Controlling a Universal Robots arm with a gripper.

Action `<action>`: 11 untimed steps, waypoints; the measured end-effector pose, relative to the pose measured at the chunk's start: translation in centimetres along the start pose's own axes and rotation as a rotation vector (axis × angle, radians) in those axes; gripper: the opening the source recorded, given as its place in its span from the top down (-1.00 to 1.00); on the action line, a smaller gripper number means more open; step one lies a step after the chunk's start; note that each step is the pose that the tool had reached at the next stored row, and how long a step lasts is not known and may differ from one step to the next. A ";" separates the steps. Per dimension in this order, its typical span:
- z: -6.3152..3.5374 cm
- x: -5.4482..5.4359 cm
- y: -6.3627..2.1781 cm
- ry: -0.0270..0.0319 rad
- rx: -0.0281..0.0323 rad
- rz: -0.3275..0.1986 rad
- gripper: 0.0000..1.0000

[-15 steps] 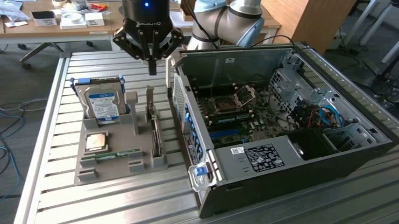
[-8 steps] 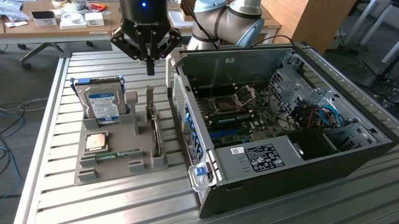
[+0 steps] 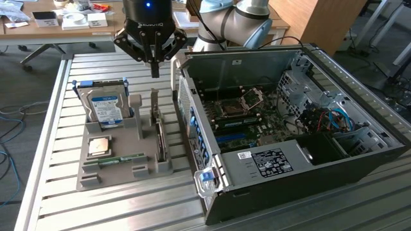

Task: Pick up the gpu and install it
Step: 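Reach for the gpu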

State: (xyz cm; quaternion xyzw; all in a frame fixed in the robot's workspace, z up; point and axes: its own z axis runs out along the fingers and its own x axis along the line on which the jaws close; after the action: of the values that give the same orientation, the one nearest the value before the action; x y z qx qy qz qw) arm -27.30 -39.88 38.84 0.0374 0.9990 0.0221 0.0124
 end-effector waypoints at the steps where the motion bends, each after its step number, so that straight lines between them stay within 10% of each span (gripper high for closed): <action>1: 0.00 0.0 0.00 0.0000 0.0000 0.000 0.79; 11: -0.05 -0.1 -1.14 0.0001 0.0000 0.000 0.79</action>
State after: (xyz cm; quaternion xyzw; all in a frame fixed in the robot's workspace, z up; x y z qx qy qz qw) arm -27.30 -41.03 38.84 0.0374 0.9990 0.0221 0.0124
